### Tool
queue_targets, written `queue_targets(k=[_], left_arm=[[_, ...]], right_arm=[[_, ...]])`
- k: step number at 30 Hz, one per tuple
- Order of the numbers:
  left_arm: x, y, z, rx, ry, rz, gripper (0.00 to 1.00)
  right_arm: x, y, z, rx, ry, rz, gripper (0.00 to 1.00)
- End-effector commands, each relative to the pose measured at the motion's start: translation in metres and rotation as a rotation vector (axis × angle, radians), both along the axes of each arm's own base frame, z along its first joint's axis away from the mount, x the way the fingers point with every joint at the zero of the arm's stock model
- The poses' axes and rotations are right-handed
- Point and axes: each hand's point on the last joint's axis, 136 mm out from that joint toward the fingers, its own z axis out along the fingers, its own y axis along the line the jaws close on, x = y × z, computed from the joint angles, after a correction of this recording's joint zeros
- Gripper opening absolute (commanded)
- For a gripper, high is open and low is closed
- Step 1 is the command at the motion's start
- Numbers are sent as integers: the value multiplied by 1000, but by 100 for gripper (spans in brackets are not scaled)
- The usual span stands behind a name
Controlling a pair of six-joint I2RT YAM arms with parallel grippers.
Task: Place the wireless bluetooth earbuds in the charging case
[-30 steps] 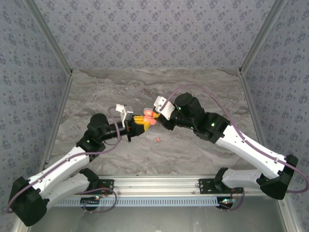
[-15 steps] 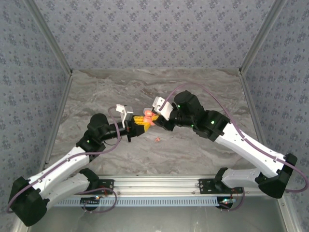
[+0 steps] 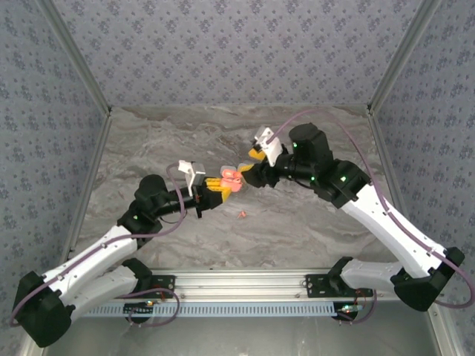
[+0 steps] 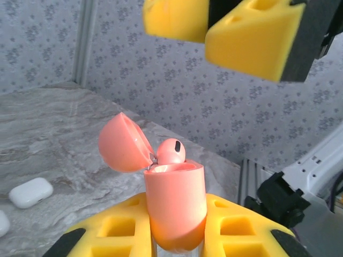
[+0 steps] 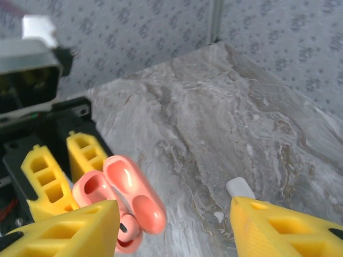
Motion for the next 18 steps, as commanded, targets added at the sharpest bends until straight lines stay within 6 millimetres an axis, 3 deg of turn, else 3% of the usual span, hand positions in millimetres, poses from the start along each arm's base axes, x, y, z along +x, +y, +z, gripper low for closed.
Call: queue_targets(k=[1, 3, 6, 13, 18], left_arm=[[5, 10, 7, 3, -52, 83, 3], [9, 18, 2, 24, -50, 137, 3], [10, 31, -5, 58, -49, 203, 2], [1, 47, -17, 115, -33, 241, 2], [-1, 51, -18, 113, -30, 254, 2]], right_arm=[[14, -15, -25, 39, 151, -129, 59], [25, -24, -51, 28, 223, -208, 58], [32, -32, -107, -43, 344, -305, 57], [27, -17, -212, -198, 547, -305, 56], [26, 6, -253, -292, 581, -236, 53]])
